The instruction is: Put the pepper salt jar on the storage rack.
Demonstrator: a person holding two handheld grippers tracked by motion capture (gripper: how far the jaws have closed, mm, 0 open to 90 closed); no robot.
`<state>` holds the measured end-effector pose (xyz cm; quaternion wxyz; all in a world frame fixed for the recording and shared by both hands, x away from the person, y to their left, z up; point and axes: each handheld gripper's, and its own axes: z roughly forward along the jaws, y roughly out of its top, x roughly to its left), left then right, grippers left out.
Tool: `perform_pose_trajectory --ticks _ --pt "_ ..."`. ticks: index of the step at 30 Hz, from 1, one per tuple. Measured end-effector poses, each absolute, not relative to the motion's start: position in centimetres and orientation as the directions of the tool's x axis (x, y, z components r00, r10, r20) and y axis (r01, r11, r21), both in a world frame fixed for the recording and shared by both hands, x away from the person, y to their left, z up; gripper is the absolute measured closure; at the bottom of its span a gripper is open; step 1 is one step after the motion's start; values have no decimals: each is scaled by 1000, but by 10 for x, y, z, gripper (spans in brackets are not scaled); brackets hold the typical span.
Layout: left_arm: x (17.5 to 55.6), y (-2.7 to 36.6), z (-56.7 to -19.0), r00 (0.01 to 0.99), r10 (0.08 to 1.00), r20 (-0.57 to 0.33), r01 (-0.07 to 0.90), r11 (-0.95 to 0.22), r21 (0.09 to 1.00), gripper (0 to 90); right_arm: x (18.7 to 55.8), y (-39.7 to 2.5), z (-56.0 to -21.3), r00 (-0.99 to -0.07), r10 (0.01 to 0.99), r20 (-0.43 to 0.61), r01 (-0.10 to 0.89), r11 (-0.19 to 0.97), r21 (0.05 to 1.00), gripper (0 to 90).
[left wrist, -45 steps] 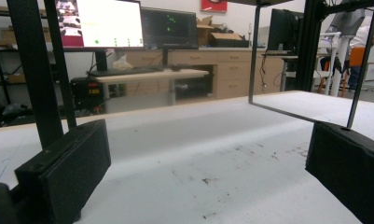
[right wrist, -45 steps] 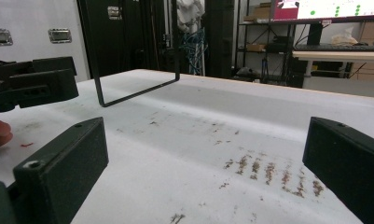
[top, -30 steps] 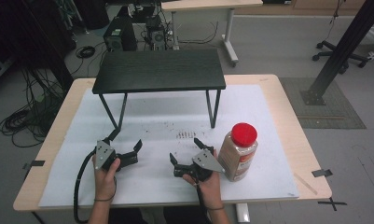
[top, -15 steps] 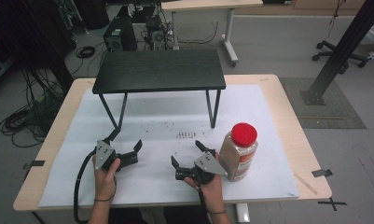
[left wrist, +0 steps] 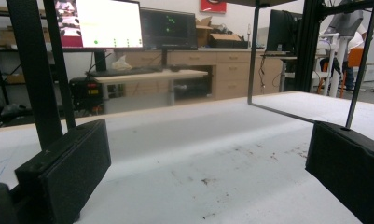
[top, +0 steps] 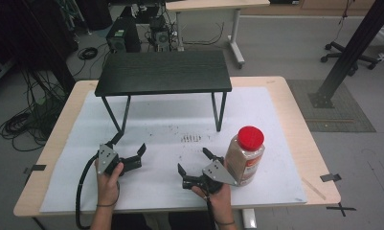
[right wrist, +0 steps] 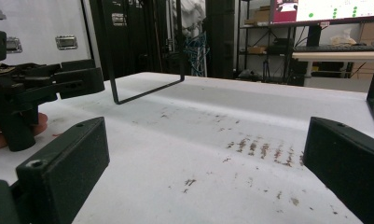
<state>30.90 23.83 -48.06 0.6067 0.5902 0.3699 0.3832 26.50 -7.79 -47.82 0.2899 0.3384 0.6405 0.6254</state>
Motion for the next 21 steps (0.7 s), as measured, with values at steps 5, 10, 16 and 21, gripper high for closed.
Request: perform_pose_trajectory --ticks 5,10,16,21 --pt "309 238 -481 432 902 2 -32 12 999 2 262 -80 -478 -604 795 51 73 -9 997 6" --pt "309 239 -481 432 902 3 -34 13 999 2 256 -82 -478 -603 796 49 76 -4 997 7" --pt "309 239 -481 433 901 3 -35 14 999 2 252 -84 -478 -603 796 49 79 -2 997 8" --pt "309 239 -481 433 901 4 -36 13 999 2 248 -85 -478 -606 794 49 86 4 996 11"
